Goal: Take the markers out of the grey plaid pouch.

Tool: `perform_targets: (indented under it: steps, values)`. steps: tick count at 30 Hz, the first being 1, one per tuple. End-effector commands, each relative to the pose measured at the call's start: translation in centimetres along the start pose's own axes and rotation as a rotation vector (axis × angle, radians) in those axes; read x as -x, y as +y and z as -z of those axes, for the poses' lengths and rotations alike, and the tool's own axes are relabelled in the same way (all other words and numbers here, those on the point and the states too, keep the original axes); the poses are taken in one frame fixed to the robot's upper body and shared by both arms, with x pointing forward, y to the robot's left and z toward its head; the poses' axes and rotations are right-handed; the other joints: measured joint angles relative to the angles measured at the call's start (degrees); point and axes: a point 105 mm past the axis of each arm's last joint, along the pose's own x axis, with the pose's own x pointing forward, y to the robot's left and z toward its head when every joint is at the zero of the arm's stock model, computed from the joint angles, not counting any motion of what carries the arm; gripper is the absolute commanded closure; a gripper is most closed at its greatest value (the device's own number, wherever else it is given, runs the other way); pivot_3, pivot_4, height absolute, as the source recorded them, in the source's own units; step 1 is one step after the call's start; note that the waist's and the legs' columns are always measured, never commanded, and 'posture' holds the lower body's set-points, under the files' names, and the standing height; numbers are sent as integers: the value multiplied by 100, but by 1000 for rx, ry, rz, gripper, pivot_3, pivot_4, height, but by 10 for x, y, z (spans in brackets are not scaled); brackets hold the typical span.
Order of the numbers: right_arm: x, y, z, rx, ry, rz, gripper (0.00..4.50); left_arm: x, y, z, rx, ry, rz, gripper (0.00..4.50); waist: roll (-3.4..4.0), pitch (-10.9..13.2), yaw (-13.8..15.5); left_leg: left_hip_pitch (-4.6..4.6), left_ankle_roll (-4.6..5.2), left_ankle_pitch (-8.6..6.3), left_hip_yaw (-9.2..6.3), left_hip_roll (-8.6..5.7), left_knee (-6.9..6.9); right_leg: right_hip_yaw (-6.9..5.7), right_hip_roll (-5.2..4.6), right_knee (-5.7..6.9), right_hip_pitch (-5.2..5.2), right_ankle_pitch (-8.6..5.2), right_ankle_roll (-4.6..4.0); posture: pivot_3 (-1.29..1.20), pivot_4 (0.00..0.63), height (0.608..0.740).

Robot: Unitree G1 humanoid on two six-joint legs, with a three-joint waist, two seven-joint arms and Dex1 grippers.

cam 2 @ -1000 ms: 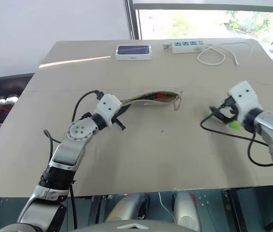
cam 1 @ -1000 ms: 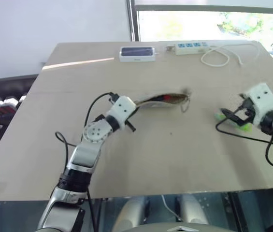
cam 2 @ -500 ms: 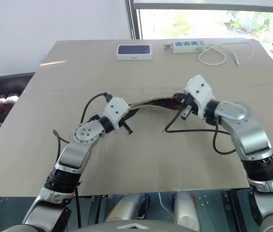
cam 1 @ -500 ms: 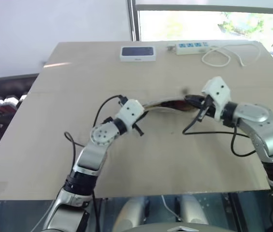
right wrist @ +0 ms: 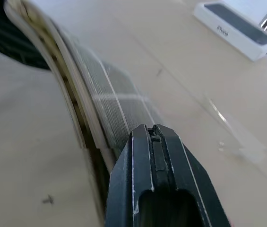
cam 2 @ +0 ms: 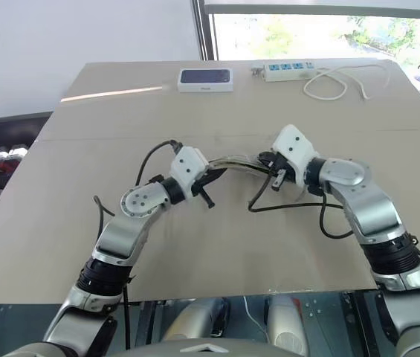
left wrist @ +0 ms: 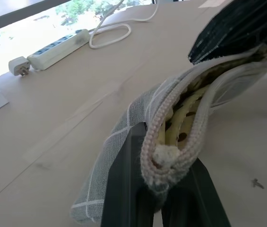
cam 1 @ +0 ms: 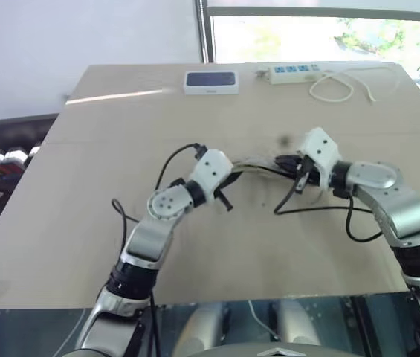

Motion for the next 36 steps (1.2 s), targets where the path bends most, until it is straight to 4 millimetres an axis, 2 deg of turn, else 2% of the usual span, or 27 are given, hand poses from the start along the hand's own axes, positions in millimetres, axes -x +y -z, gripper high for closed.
perform_targets:
  steps: [1,4,7,13,19,22,27,30,35,36]
  values:
    - [15,15,-31,47,-103,-67,4475,-4,2,-15,-28,-53,6,4500,0,0,3,0,0,0,-1,0,0,-1,0,0,1,0,0,0,150,738]
    - [21,27,-22,37,-69,-110,4475,-6,2,-14,-27,-54,10,4500,-1,-1,35,0,0,0,-9,0,0,-7,0,-10,4,0,0,0,150,738]
    - [26,25,-10,21,-22,-95,4475,-7,1,-14,-26,-58,14,4500,-1,0,45,0,0,0,-6,-2,3,-8,-2,-10,5,0,0,0,150,738]
    - [30,8,10,-38,42,-9,4475,-8,1,-15,-26,-63,18,4500,-1,0,32,1,0,0,-6,-1,0,-8,-1,-7,6,0,0,0,150,738]
    - [30,1,10,-166,-9,28,4475,-6,1,-16,-32,-64,20,4500,-1,0,32,0,0,0,-5,-1,-1,-6,-1,-8,7,0,0,0,150,738]
    - [29,0,18,-154,29,38,4475,-5,1,-17,-33,-66,20,4500,-1,0,34,0,0,0,-5,-2,0,-6,-2,-8,7,0,0,0,150,738]
    - [15,-8,27,-137,83,88,4475,-7,-7,-21,-30,-82,56,4500,-1,0,12,1,0,0,-4,-2,0,-6,-1,-7,7,0,0,0,150,738]
    - [8,-10,31,-74,124,94,3767,-8,-13,-23,-26,-89,95,4500,-1,0,2,1,0,0,-4,-2,0,-6,-1,-6,5,0,0,0,150,738]
    - [0,-13,38,116,208,70,1401,-8,-24,-25,14,-96,159,4500,0,0,3,-2,0,0,-6,-2,0,-9,-2,-10,5,0,0,0,150,738]
    - [-1,-13,39,156,223,63,1240,-7,-25,-24,22,-95,167,4500,0,0,3,-2,0,0,-5,-2,0,-9,-2,-10,5,0,0,0,150,738]
